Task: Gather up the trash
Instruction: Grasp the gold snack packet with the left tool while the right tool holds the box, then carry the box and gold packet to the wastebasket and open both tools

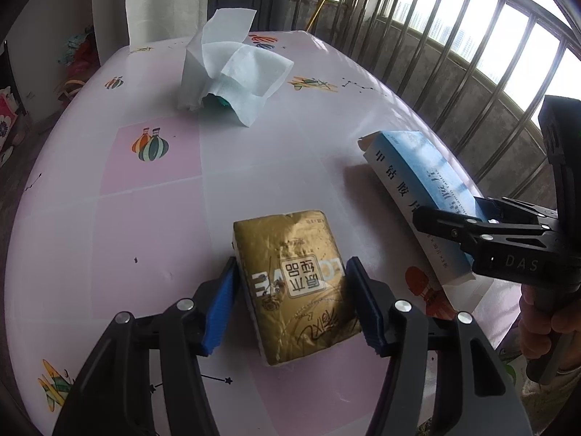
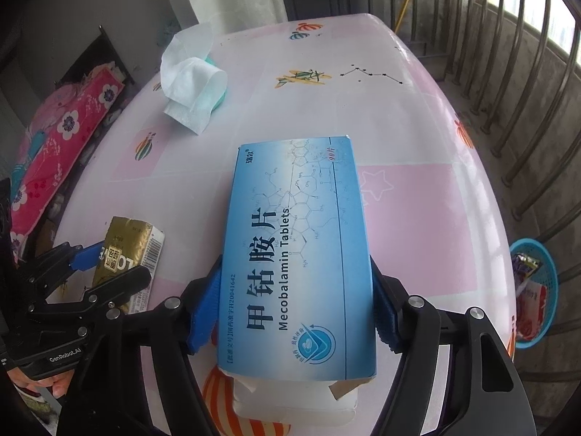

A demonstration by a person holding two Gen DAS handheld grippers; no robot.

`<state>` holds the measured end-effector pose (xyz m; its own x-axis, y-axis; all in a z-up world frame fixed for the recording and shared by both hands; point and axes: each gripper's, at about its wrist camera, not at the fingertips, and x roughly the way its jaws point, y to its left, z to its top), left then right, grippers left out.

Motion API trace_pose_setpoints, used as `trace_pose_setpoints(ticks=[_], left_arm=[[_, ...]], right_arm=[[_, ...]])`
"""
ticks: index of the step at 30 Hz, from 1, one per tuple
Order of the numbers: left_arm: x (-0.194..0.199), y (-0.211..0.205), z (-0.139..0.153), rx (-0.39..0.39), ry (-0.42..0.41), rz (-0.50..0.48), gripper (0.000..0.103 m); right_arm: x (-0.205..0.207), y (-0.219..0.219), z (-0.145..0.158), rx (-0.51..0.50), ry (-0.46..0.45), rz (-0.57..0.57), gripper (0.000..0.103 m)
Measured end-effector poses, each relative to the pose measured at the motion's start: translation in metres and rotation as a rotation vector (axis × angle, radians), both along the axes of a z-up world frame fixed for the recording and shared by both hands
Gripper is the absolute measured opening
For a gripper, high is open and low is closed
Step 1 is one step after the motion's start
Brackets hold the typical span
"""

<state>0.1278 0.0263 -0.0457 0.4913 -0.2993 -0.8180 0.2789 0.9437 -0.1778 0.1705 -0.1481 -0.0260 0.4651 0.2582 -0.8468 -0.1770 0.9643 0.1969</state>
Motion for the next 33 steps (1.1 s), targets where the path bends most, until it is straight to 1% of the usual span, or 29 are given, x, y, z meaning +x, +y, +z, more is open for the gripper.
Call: trace_pose_setpoints(ticks=[3,5,8,10,12,14,17,19,22,25,28,30,33], left_arm=[[0.001,0.004,0.007,-0.032,-0.010,-0.001,0.058],[0.002,0.004,0.014,-0.053,-0.027,-0.009,0.058],[0.006,-0.005,0.027,-0.081,-0.046,-0.041,0.058],[0.010,-0.018,0.036,-0.091,-0.057,-0.078,0.058],[0.014,-0.036,0.047,-0.112,-0.066,-0.131,0.058],[0.017,-0.060,0.060,-0.135,-0.077,-0.191,0.058],[0.022,-0.104,0.077,-0.175,-0.082,-0.296,0.058],[0.027,-0.140,0.085,-0.197,-0.069,-0.371,0.058],[0.036,-0.199,0.090,-0.219,-0.023,-0.483,0.058],[0.046,-0.266,0.083,-0.232,0.072,-0.585,0.058],[0.053,-0.331,0.064,-0.197,0.160,-0.655,0.058],[0.057,-0.374,0.047,-0.164,0.213,-0.692,0.058],[0.066,-0.430,0.021,-0.128,0.289,-0.716,0.058]], right_arm=[[-0.001,-0.010,0.007,0.078,-0.005,-0.026,0.066],[-0.005,-0.017,0.014,0.130,-0.023,-0.045,0.066],[-0.015,-0.033,0.026,0.202,-0.074,-0.080,0.066],[-0.024,-0.052,0.034,0.237,-0.116,-0.128,0.066],[-0.034,-0.079,0.043,0.274,-0.157,-0.201,0.066],[-0.046,-0.116,0.051,0.310,-0.199,-0.300,0.066],[-0.071,-0.179,0.057,0.348,-0.257,-0.493,0.066],[-0.091,-0.221,0.054,0.379,-0.281,-0.626,0.066],[-0.122,-0.275,0.038,0.411,-0.275,-0.823,0.066],[-0.144,-0.314,0.011,0.443,-0.231,-0.977,0.067],[-0.151,-0.340,-0.023,0.508,-0.175,-1.066,0.067],[-0.145,-0.355,-0.045,0.547,-0.138,-1.098,0.067],[-0.136,-0.380,-0.072,0.593,-0.097,-1.137,0.067]])
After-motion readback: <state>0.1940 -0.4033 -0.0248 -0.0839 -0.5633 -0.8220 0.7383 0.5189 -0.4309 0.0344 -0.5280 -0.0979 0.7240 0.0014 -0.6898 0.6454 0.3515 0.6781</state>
